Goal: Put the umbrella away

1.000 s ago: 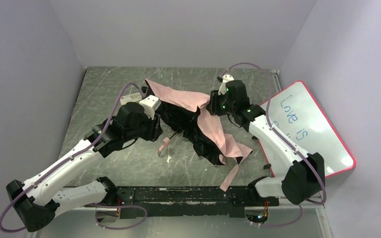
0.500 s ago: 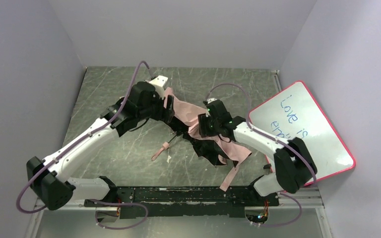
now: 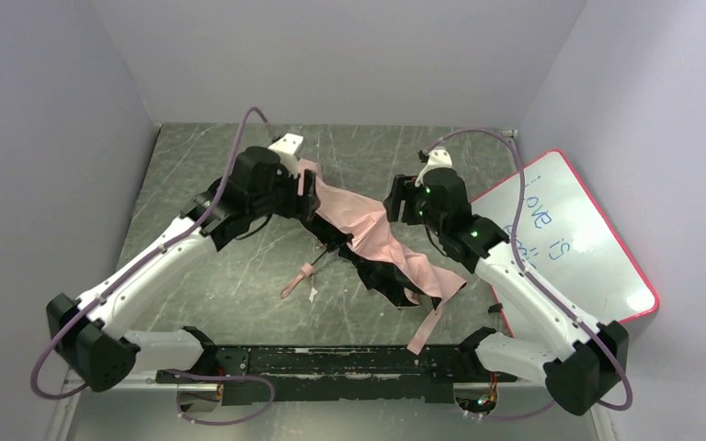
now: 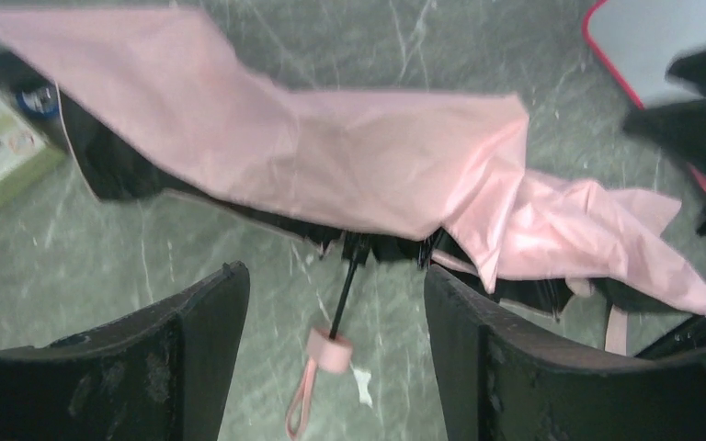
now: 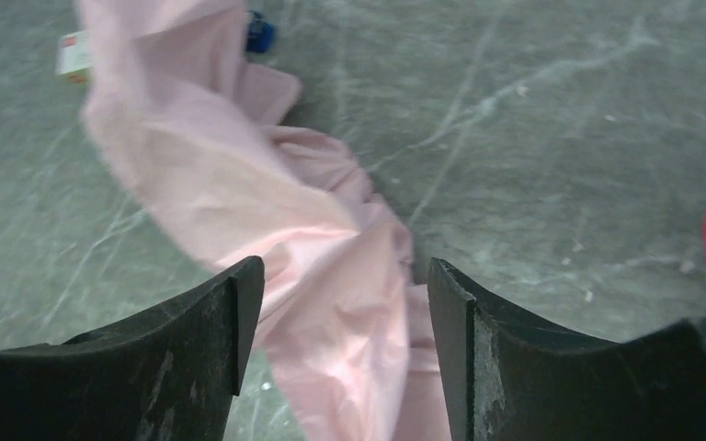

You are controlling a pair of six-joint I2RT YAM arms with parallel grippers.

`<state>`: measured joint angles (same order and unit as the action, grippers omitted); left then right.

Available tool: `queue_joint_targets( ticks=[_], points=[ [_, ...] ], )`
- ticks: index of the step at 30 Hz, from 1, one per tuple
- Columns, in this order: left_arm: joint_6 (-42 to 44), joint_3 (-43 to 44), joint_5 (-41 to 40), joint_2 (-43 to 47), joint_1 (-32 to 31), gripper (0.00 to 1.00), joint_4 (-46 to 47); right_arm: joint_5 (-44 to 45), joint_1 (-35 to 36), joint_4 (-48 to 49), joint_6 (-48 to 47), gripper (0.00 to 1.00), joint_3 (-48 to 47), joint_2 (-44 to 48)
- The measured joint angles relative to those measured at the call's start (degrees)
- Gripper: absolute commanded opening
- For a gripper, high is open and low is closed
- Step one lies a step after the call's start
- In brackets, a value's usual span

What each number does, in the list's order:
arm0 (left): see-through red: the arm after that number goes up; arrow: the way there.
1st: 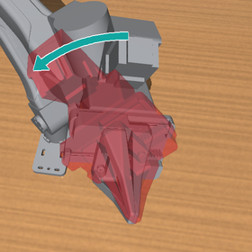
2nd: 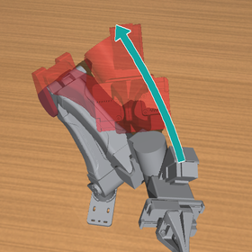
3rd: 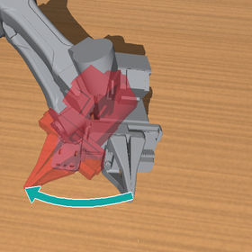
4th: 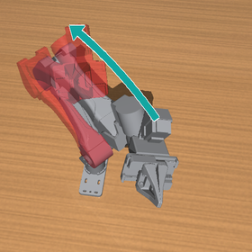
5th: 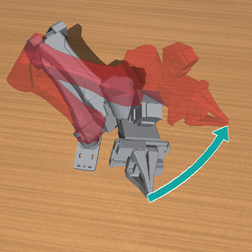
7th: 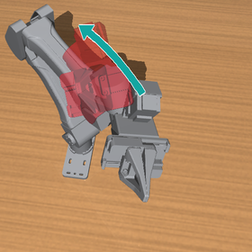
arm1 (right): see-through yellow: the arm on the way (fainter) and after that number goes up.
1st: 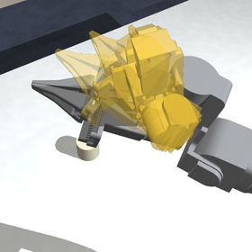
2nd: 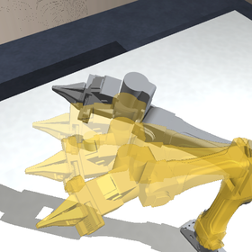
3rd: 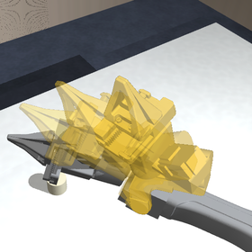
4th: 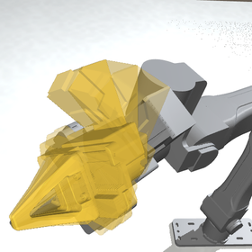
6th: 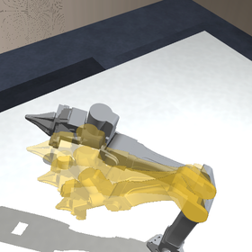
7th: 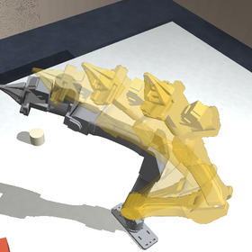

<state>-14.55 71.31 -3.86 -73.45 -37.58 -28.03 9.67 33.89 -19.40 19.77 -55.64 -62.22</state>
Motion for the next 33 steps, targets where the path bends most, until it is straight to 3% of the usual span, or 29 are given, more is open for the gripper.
queue_joint_targets(
  ticks=[5, 10, 15, 22, 33],
  points=[
    [-5.95, -11.04, 0.15, 10.08, 0.02, 0.76, -2.38, 1.57, -6.27, 0.02, 0.48, 0.71, -1.16, -8.04],
    [-13.27, -22.64, 3.1, 19.47, 0.02, 0.79, -4.09, 3.67, -10.05, 2.14, -1.55, 0.7, -7.13, -21.99],
    [-19.91, -31.39, 6.4, 23.45, -1.7, 0.82, -3.32, 0.81, -13.92, 4.35, -4.76, 0.71, -14.03, -33.38],
    [-27.17, -36.48, 5.77, 17.86, -9.79, 0.77, 3.87, -12.2, -15.28, 4.44, -15.52, 0.71, -22.56, -47.89],
    [-29.2, -37.11, 2.34, 5.7, -10.67, 0.64, 16.85, -25.53, -13.6, 2.8, -25.09, 0.71, -22.51, -51.36]
  ],
)
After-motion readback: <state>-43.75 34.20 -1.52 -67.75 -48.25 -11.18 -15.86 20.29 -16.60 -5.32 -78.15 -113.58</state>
